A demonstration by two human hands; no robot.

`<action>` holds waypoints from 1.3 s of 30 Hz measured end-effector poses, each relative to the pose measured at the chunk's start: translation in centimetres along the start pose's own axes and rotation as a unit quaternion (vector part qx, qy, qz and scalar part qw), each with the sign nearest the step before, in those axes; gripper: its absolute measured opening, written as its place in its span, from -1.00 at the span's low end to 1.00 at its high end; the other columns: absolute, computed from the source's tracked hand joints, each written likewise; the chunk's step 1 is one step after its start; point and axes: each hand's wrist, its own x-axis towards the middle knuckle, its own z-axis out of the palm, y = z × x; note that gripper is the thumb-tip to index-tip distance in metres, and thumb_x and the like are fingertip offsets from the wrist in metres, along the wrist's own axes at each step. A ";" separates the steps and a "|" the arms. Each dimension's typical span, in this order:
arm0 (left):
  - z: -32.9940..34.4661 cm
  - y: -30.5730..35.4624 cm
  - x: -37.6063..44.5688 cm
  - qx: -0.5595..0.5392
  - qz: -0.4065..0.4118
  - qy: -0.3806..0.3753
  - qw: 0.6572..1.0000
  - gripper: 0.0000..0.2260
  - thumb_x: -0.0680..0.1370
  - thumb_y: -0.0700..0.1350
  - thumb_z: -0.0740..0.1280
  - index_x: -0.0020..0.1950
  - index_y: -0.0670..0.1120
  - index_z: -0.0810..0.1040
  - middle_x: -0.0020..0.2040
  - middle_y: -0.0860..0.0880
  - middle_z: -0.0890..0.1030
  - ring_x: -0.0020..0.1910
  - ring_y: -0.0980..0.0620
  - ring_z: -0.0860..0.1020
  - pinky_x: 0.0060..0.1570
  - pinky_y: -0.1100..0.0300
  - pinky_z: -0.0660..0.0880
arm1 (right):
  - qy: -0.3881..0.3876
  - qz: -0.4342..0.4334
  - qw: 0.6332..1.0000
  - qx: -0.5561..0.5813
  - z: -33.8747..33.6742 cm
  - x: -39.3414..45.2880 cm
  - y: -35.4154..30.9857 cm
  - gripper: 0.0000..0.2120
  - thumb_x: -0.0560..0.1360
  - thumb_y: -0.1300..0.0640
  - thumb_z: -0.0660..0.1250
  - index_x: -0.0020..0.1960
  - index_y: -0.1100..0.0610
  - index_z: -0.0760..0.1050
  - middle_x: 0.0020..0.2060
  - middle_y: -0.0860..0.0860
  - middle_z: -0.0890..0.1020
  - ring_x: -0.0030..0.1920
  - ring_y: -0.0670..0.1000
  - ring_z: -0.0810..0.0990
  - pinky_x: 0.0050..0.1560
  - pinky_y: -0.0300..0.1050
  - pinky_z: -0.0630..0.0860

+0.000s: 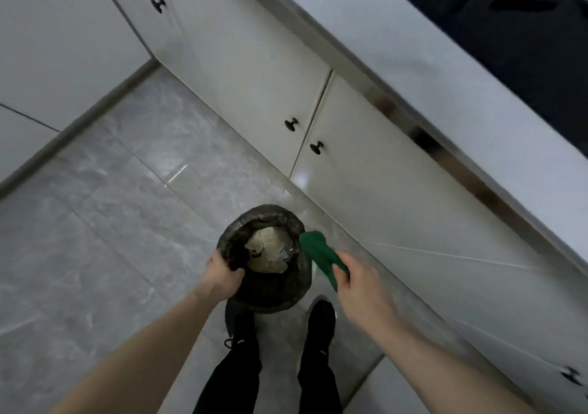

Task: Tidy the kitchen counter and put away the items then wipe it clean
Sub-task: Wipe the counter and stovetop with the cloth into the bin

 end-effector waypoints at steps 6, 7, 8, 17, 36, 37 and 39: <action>-6.1 12.5 -18.5 0.100 0.214 0.050 0.971 -0.58 0.53 -0.14 0.41 0.38 -0.04 0.44 0.33 -0.06 0.53 0.27 -0.11 0.54 0.21 0.07 0.48 | 0.030 0.018 0.991 0.129 -7.6 -10.3 -4.2 -0.70 0.68 0.00 0.18 0.37 -0.12 0.51 0.08 -0.28 0.60 0.02 -0.25 0.57 0.00 -0.30 0.45; -6.9 15.1 -21.8 0.109 0.267 0.050 0.956 -0.62 0.53 -0.13 0.40 0.34 -0.04 0.47 0.33 -0.03 0.52 0.26 -0.09 0.54 0.19 0.11 0.45 | 0.049 0.025 0.987 0.150 -10.1 -12.6 -4.4 -0.70 0.68 -0.04 0.17 0.37 -0.15 0.51 0.09 -0.29 0.62 0.02 -0.28 0.58 0.03 -0.29 0.51; -7.6 16.7 -24.0 0.118 0.310 0.055 0.942 -0.66 0.52 -0.11 0.39 0.29 -0.02 0.50 0.36 -0.01 0.50 0.26 -0.06 0.53 0.19 0.15 0.43 | 0.064 0.023 0.983 0.168 -11.5 -14.0 -4.5 -0.70 0.67 -0.08 0.16 0.36 -0.17 0.51 0.09 -0.28 0.64 0.04 -0.28 0.60 0.08 -0.23 0.55; -3.6 34.7 -40.0 0.245 0.574 0.030 0.781 -0.61 0.49 -0.06 0.42 0.31 0.08 0.51 0.53 0.06 0.33 0.42 -0.02 0.40 0.41 0.01 0.40 | 0.289 0.051 0.898 0.329 -28.9 -26.4 -0.5 -0.79 0.70 0.04 0.19 0.20 -0.19 0.55 -0.02 -0.27 0.69 0.00 -0.22 0.65 0.06 -0.16 0.61; 14.5 49.2 -44.5 0.633 0.552 0.003 0.542 -0.35 0.67 -0.01 0.15 0.67 -0.06 -0.10 0.66 -0.05 -0.23 0.65 -0.08 -0.20 0.61 -0.01 -0.18 | 0.197 0.253 0.947 -0.013 -33.5 -18.4 17.0 -0.36 0.68 -0.22 -0.13 0.64 -0.05 -0.32 0.63 0.07 -0.26 0.62 0.22 -0.24 0.54 0.37 -0.28; 14.9 49.6 -44.2 0.638 0.551 0.004 0.538 -0.35 0.67 0.00 0.14 0.67 -0.07 -0.13 0.66 -0.05 -0.26 0.64 -0.07 -0.23 0.61 -0.02 -0.20 | 0.199 0.255 0.946 -0.015 -33.8 -18.2 17.5 -0.37 0.68 -0.22 -0.16 0.63 -0.05 -0.33 0.63 0.07 -0.27 0.62 0.22 -0.24 0.54 0.37 -0.29; 16.5 51.2 -43.5 0.657 0.538 0.008 0.529 -0.30 0.69 0.06 0.12 0.66 -0.09 -0.22 0.64 -0.05 -0.34 0.63 -0.06 -0.29 0.61 -0.03 -0.22 | 0.206 0.258 0.944 -0.007 -35.4 -17.6 19.8 -0.37 0.67 -0.24 -0.21 0.63 -0.06 -0.34 0.63 0.05 -0.27 0.62 0.21 -0.24 0.54 0.37 -0.30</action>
